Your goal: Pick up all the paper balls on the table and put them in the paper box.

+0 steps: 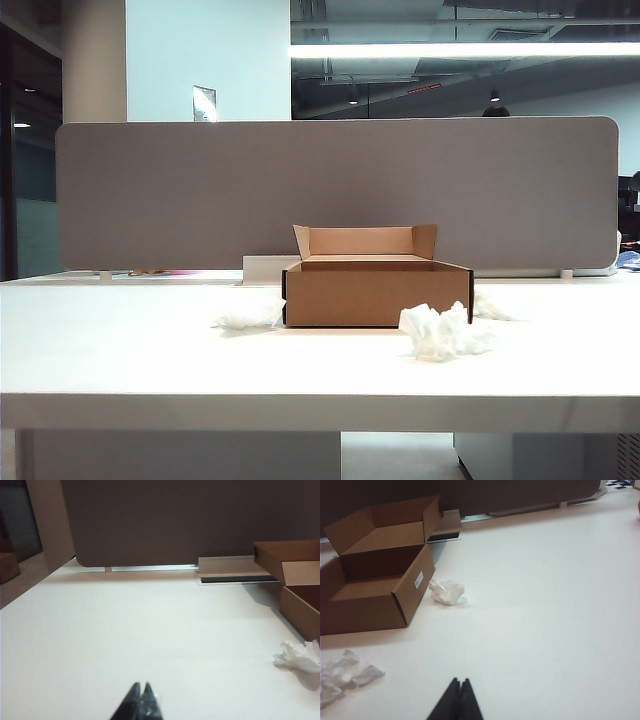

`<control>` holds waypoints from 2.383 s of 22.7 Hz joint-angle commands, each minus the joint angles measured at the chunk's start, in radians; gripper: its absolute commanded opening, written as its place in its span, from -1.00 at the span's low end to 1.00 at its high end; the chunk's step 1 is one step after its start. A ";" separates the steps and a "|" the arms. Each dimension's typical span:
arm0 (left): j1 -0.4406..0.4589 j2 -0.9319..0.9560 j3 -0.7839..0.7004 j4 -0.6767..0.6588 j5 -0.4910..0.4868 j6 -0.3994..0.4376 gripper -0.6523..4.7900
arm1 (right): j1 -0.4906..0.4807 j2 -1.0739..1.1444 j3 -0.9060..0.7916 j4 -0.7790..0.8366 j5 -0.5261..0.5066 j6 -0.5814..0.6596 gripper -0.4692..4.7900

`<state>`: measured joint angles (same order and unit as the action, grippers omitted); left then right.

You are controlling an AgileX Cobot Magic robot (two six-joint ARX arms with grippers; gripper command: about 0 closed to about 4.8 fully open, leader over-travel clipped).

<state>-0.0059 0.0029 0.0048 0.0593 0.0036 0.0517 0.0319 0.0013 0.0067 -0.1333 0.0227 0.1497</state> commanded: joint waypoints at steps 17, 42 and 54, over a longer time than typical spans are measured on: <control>0.000 0.001 0.003 0.040 0.086 -0.007 -0.78 | 0.005 0.000 0.017 0.000 -0.090 0.035 -0.84; 0.000 0.076 0.172 -0.033 0.296 -0.090 -0.78 | 0.004 0.205 0.384 -0.162 -0.119 -0.028 -0.84; 0.000 0.506 0.396 -0.035 0.346 -0.085 -0.78 | 0.006 0.797 0.680 -0.163 -0.253 -0.106 -0.84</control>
<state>-0.0059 0.4637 0.3759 0.0174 0.3157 -0.0383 0.0372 0.7597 0.6678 -0.3000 -0.1928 0.0666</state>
